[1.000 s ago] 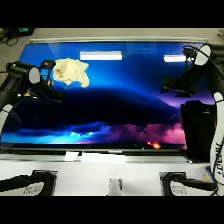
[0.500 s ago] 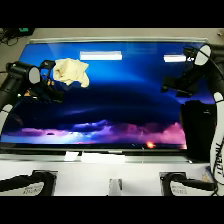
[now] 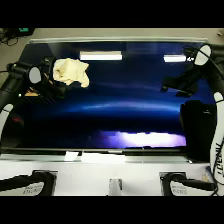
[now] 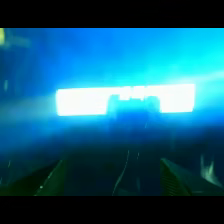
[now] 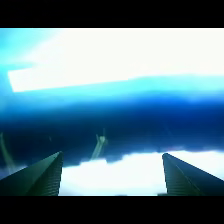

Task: Fold the shirts.

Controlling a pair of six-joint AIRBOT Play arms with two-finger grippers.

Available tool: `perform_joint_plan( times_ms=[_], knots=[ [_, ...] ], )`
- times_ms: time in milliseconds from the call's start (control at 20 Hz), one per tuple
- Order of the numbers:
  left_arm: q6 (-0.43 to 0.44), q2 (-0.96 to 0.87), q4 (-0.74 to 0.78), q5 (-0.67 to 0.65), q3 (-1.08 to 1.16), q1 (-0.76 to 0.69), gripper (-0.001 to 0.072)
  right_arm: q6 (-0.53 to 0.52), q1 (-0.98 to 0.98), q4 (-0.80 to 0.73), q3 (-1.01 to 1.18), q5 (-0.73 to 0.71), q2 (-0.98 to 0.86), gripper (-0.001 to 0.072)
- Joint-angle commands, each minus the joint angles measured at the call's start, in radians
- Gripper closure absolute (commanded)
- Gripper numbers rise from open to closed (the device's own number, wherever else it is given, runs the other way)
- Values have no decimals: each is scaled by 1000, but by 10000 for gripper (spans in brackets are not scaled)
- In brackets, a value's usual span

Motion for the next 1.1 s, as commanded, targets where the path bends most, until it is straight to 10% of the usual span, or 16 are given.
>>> perform_joint_plan(
  times_ms=[0,350,600,1050],
  knots=[
    [-72,-63,-10,165,56,26,-13,2,0,4,1,68,1,44],
    [-315,-500,-342,195,492,255,-13,4,0,12,1,64,-2,44],
    [-318,-632,-597,400,500,307,-13,1,1,55,1,31,-6,27],
    [-344,-726,-603,617,500,306,-13,1,1,188,1,-32,-6,30]
  ],
)
